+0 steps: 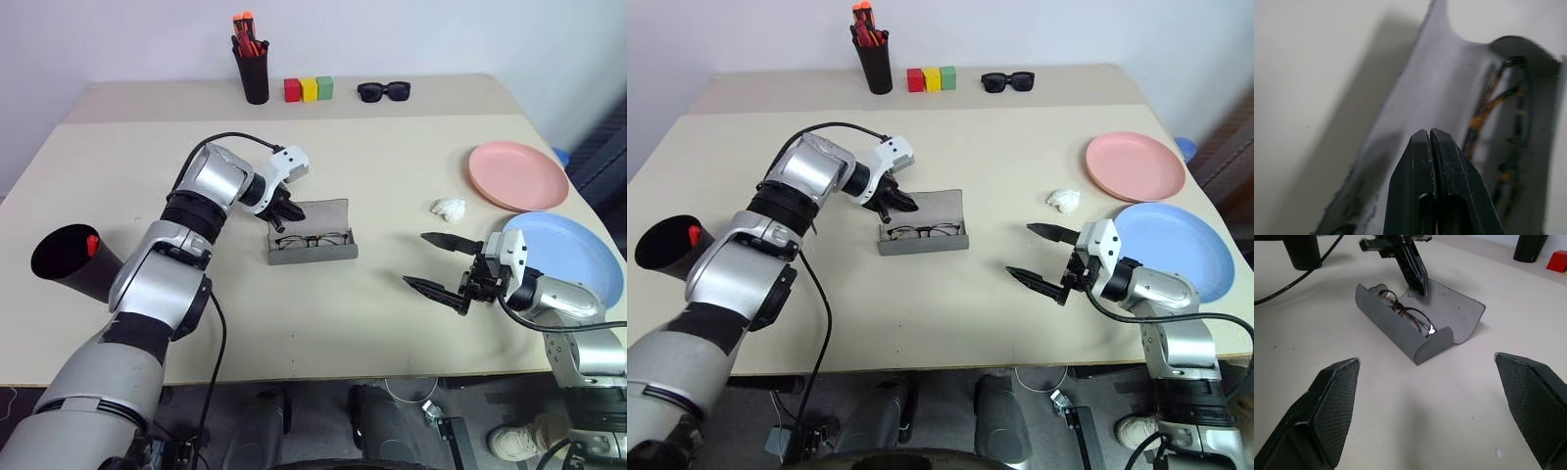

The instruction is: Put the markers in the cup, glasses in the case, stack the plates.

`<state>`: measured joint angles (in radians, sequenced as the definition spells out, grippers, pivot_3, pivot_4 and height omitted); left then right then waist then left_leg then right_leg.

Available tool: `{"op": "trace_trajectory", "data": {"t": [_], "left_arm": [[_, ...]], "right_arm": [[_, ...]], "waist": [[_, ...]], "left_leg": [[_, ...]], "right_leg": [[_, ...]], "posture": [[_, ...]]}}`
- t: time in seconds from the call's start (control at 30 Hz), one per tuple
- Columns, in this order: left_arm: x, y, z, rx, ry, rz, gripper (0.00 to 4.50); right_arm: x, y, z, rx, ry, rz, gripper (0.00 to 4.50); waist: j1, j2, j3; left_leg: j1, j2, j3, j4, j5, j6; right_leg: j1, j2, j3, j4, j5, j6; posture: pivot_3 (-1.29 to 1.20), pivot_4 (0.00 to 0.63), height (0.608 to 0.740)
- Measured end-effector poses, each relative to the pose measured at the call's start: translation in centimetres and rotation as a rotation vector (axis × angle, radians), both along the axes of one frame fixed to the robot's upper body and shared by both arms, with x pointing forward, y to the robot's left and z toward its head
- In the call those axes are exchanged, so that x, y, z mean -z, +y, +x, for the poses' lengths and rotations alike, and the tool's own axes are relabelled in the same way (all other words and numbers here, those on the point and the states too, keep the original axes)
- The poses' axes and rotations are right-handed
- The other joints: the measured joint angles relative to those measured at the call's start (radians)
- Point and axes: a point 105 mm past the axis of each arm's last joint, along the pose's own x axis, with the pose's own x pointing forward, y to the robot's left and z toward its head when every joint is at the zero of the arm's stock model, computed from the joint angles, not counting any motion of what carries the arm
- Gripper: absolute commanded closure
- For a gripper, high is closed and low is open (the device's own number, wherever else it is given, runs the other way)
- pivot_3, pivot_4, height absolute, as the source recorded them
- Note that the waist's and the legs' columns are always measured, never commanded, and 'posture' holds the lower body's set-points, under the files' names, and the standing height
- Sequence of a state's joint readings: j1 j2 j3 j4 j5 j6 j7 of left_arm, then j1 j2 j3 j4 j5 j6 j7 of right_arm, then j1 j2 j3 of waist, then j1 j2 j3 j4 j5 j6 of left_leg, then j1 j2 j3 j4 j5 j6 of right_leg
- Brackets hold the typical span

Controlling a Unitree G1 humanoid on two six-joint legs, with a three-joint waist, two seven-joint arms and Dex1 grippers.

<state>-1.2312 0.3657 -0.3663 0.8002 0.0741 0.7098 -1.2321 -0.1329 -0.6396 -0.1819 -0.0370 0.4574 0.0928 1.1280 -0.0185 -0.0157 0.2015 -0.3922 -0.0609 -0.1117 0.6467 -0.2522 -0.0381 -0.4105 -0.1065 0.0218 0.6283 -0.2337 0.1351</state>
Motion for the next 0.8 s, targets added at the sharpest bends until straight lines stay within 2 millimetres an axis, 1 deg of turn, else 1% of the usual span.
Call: {"op": "trace_trajectory", "data": {"t": [0.07,0.2,0.33,0.43,0.53,0.57,0.67,0.8], "left_arm": [[-0.8,-0.2,-0.2,0.009,-0.02,-0.02,4.48],[-2.0,0.0,0.1,-0.028,-0.067,-0.054,4.48],[-2.2,0.9,1.3,-0.125,-0.115,-0.05,4.48],[-2.4,0.4,2.5,-0.19,-0.202,-0.014,4.48],[-1.7,-1.2,2.9,-0.193,-0.231,-0.005,4.48],[-1.3,-2.0,2.8,-0.187,-0.228,-0.003,4.48],[-0.1,-3.5,2.6,-0.168,-0.218,0.013,4.48],[0.4,-3.6,2.5,-0.154,-0.195,0.024,4.48]], "right_arm": [[-0.1,0.0,0.1,0.004,0.004,0.002,0.0],[-0.3,0.4,0.4,-0.001,0.0,0.003,0.0],[-0.3,0.4,0.4,0.0,0.006,0.005,0.0],[-0.3,0.3,0.5,0.001,0.006,0.007,0.0],[-0.5,0.4,0.6,0.0,-0.002,0.009,0.0],[-0.5,0.4,0.6,0.001,-0.004,0.01,0.0],[-0.5,0.4,0.5,0.001,-0.008,0.011,0.0],[-0.1,0.2,0.3,0.005,0.002,0.016,0.0]], "waist": [[0.001,0.0,0.0],[0.001,0.0,0.0],[0.002,0.0,0.0],[0.007,0.0,0.0],[0.008,0.0,0.0],[0.007,0.0,0.0],[0.004,0.0,0.0],[-0.002,0.0,0.0]], "left_leg": [[0.0,0.0,0.0,0.0,0.0,0.0],[0.0,0.0,0.0,0.0,0.0,0.0],[0.0,0.0,0.0,0.0,0.0,0.0],[0.0,0.0,0.0,0.001,0.0,0.0],[0.0,0.0,0.0,0.001,0.0,0.0],[0.0,0.0,0.0,0.001,0.0,0.0],[0.0,0.0,0.0,0.001,0.0,0.0],[0.001,0.0,0.0,0.0,0.0,0.0]], "right_leg": [[0.0,0.0,0.0,0.0,0.0,0.0],[0.0,0.0,0.0,0.0,0.0,0.0],[0.0,0.0,0.0,0.0,0.0,0.0],[0.0,0.0,0.0,0.0,0.0,0.0],[0.001,0.0,0.0,0.0,0.0,0.0],[0.001,0.0,0.0,0.0,0.0,0.0],[0.0,0.0,0.0,0.0,0.0,0.0],[0.0,0.0,0.0,0.001,0.0,0.0]], "posture": [[0.0,0.15,0.74],[0.0,0.15,0.74],[0.0,0.15,0.74],[0.0,0.15,0.74],[0.0,0.15,0.74],[0.0,0.15,0.74],[0.0,0.15,0.74],[0.0,0.15,0.74]]}}
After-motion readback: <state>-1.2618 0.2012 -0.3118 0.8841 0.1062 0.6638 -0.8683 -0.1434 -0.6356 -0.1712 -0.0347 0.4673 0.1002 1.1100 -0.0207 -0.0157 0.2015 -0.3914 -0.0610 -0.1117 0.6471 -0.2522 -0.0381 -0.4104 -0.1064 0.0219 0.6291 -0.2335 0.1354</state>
